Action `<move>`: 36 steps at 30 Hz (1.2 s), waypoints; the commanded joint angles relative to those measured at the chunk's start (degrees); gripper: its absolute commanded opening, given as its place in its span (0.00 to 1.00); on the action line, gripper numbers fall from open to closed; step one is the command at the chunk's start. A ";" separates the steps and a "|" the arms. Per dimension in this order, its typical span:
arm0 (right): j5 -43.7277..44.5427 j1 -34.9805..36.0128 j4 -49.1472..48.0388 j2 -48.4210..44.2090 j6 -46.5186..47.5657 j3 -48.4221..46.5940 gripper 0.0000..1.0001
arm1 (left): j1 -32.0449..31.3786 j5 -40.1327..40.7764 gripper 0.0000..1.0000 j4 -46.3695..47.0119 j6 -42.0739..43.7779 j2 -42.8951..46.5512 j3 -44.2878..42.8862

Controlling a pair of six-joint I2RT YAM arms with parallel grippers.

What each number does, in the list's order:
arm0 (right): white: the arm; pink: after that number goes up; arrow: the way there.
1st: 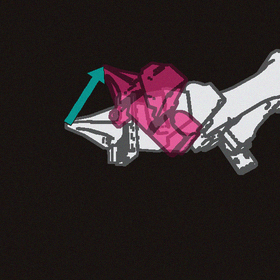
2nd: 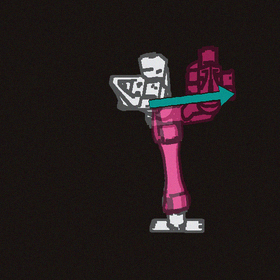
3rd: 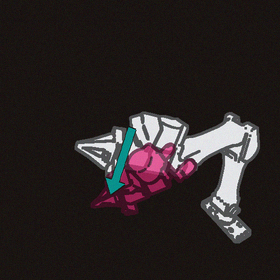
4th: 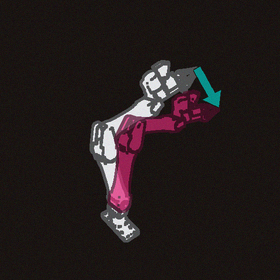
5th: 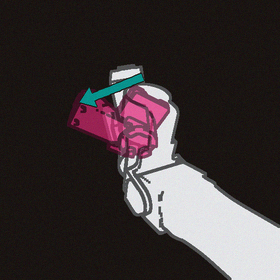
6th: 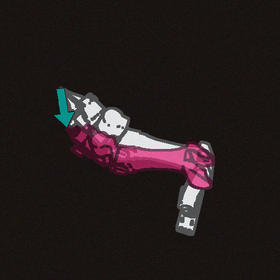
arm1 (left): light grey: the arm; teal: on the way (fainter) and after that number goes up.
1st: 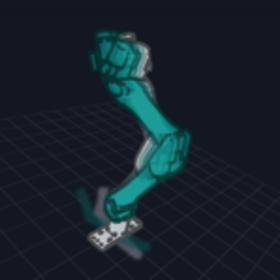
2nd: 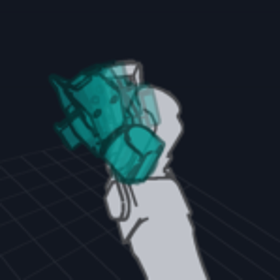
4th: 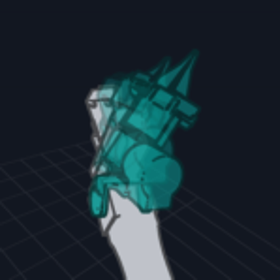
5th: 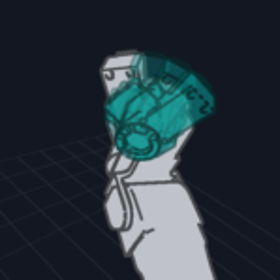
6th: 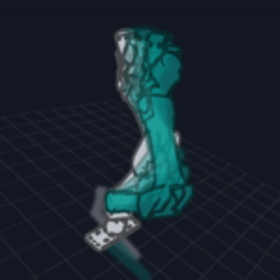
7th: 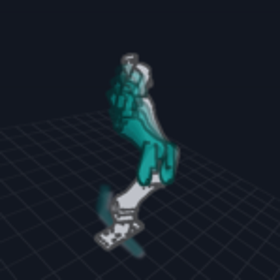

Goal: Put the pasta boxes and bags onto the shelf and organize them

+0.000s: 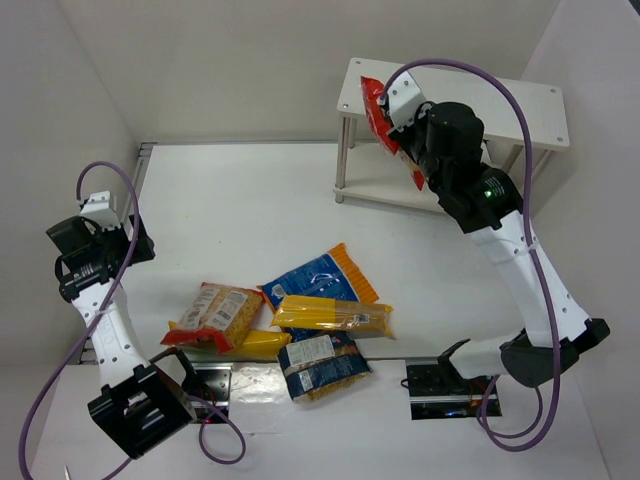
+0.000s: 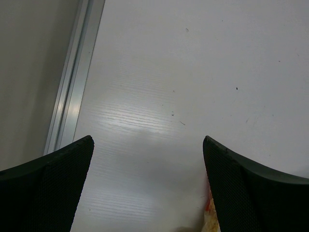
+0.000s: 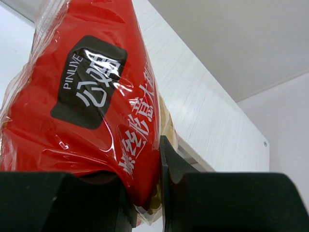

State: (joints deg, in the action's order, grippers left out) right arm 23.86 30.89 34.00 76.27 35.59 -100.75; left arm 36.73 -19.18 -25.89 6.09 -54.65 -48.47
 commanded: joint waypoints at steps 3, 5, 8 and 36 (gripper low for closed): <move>4.96 -0.22 -10.79 0.63 2.37 -4.54 0.00 | 0.45 -1.74 0.99 1.10 1.38 -0.01 0.22; 6.38 -0.22 -12.20 0.63 3.60 -4.02 0.00 | 0.97 -1.74 0.99 1.10 1.38 -0.01 0.22; 6.38 -0.75 -12.20 1.68 4.13 -4.81 0.00 | 0.97 -2.27 0.99 1.10 1.38 -0.01 0.22; -8.98 -11.19 -9.21 16.53 2.11 -26.59 0.00 | 3.17 -3.32 0.99 0.05 1.91 0.51 0.22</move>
State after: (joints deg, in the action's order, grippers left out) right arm 19.31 21.54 33.98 92.82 39.11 -120.70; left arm 39.22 -20.91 -26.55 6.33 -54.65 -48.47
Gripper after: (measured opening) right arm 0.251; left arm 0.992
